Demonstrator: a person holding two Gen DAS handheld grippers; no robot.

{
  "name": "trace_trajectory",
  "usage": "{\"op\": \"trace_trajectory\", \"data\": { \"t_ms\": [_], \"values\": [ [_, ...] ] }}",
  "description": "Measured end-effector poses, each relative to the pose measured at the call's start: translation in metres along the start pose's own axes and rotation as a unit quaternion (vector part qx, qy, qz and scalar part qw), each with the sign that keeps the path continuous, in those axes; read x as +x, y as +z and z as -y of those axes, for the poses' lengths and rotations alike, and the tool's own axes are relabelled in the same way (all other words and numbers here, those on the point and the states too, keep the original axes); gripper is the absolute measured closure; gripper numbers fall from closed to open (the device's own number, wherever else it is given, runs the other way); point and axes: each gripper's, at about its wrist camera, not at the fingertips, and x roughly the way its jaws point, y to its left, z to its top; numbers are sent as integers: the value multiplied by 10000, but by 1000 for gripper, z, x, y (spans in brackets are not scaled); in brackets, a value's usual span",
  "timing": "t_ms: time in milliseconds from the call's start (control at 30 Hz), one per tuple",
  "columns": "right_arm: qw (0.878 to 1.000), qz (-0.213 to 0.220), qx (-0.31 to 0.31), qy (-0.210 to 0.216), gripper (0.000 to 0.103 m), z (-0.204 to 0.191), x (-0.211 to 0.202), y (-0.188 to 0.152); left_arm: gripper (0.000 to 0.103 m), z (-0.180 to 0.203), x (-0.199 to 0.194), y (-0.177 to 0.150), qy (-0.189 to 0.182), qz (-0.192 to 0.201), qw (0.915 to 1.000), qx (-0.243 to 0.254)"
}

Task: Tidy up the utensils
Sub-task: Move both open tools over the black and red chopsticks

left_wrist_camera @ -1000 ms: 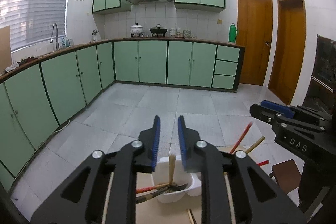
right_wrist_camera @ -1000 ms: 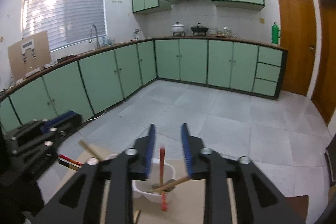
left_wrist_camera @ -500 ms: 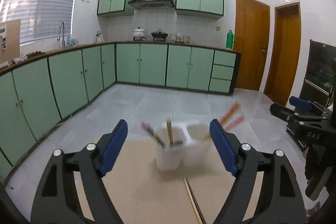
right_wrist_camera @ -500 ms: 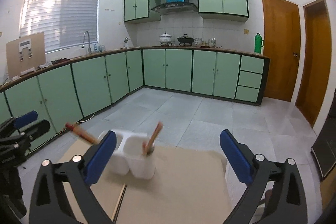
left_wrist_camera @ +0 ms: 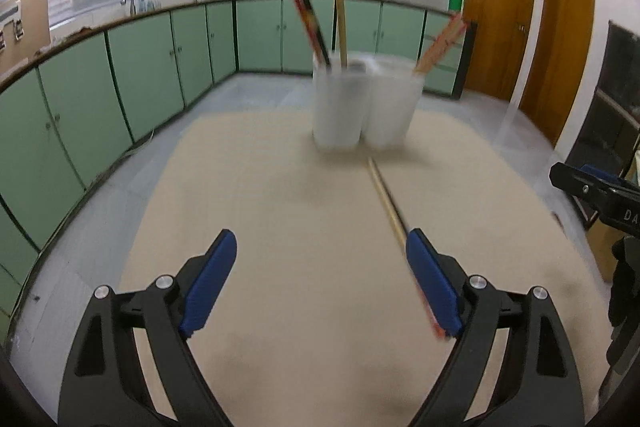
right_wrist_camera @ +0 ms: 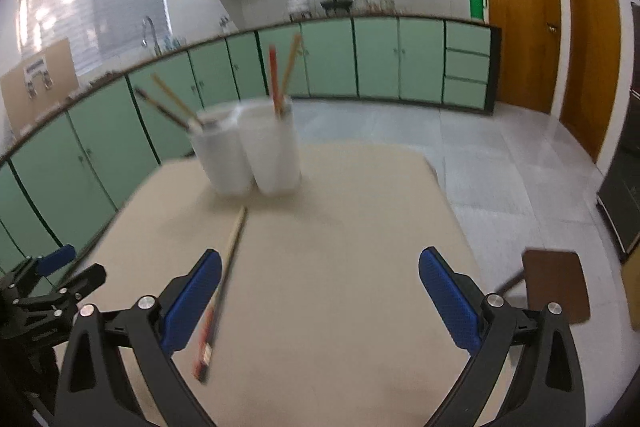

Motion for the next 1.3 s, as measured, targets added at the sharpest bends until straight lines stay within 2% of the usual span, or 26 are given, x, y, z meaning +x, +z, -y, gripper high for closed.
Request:
{"op": "trace_trajectory", "data": {
  "t_ms": [233,433,633,800,900,1233,1300],
  "values": [
    [9989,-467,7,-45,6,-3,13,-46,19,5,13,-39,54,-445,9990,83],
    [9978,-614,-190,-128,11,-13,18,-66,19,13,16,-57,47,-685,9974,205],
    [9960,-789,-389,129,26,-36,22,-82,19,6,20,-66,55,-867,9962,22],
    [9912,-1018,-633,564,51,-64,27,-92,19,-6,20,-64,124,-895,9957,-187],
    [9885,-1107,-740,715,59,-76,30,-95,19,-9,19,-64,151,-907,9955,-223],
    [9863,-1163,-943,693,64,-87,39,-98,19,-8,23,-62,169,-989,9947,-232],
    [9868,-1158,-928,653,68,-84,39,-96,19,-8,24,-62,164,-996,9946,-224]
  ]
}}
